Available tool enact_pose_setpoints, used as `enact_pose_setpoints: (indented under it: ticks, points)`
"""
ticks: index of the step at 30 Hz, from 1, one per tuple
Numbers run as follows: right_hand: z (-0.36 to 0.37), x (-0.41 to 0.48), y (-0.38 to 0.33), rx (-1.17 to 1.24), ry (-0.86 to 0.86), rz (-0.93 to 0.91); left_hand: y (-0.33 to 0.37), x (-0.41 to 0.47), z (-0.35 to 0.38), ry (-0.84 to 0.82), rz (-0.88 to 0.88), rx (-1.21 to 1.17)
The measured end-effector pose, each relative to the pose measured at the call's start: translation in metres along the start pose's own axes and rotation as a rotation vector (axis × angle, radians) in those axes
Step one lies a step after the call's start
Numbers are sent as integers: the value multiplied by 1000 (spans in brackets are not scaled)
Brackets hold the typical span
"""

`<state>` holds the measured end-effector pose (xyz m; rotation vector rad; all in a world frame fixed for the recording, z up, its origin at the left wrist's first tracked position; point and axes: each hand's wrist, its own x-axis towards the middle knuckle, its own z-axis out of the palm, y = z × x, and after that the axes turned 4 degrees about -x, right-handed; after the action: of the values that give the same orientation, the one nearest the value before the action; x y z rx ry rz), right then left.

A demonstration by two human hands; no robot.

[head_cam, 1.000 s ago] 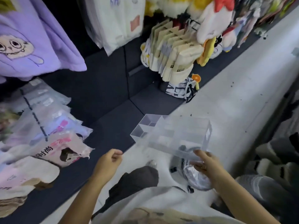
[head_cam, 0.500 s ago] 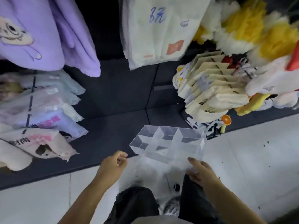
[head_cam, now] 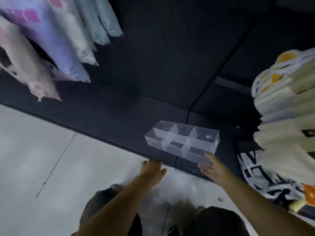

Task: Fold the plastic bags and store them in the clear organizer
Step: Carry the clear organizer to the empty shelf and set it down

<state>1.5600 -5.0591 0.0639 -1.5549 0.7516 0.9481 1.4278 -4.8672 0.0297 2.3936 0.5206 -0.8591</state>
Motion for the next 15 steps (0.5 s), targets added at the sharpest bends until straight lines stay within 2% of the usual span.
enact_pose_setpoints:
  ticks: [4,8,12,15]
  points:
    - [-20,99,24,70,-81,-23,-12,79,77,-39,62,117]
    - [-43,181,36,145,-129,-13,-26,150,134,-4,124,221]
    - [-61,242,45,97,-103,-11,-42,191,184,69,140,268]
    - [-70,264,46,-64,-101,11,-52,200,210,132,135,266]
